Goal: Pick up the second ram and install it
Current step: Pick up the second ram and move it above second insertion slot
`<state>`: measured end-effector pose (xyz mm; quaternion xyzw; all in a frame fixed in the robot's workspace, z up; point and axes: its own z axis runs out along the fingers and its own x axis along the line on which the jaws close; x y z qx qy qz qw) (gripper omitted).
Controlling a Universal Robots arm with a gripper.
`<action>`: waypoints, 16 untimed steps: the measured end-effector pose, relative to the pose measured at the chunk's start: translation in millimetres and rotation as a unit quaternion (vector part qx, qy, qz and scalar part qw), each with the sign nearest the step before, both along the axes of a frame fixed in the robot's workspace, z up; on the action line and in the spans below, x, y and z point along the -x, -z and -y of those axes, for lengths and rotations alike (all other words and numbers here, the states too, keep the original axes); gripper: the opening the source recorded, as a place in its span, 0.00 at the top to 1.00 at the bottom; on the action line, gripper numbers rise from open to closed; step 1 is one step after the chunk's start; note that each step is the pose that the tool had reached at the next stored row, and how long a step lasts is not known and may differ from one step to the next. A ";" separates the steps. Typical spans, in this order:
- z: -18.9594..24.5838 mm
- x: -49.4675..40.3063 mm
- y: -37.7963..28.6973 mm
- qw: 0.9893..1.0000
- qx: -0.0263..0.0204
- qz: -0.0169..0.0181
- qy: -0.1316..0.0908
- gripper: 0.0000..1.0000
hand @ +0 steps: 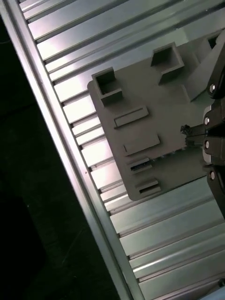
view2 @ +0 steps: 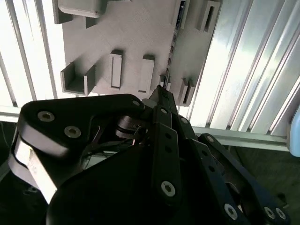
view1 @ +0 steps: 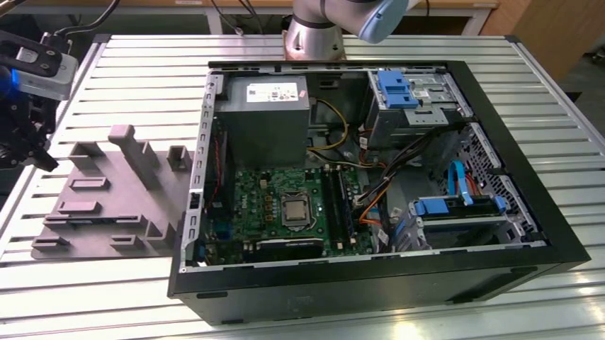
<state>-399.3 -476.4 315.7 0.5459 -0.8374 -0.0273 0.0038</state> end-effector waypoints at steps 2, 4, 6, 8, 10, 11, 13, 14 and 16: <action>0.0 0.0 0.7 1.000 0.000 0.000 -0.017 0.89; 0.0 0.0 1.6 0.999 0.000 -0.001 -0.035 0.89; 0.0 0.0 2.4 0.999 0.000 -0.001 -0.051 0.89; 0.0 0.0 3.1 0.998 0.000 -0.002 -0.064 0.89; 0.0 0.0 3.8 0.997 0.000 -0.002 -0.074 0.89; 0.0 0.0 4.1 0.997 0.000 -0.002 -0.080 0.89; 0.0 0.0 4.6 0.996 0.000 -0.003 -0.089 0.89; 0.0 0.0 4.9 0.996 0.000 -0.003 -0.093 0.89; 0.0 0.0 5.0 0.996 0.000 -0.003 -0.094 0.89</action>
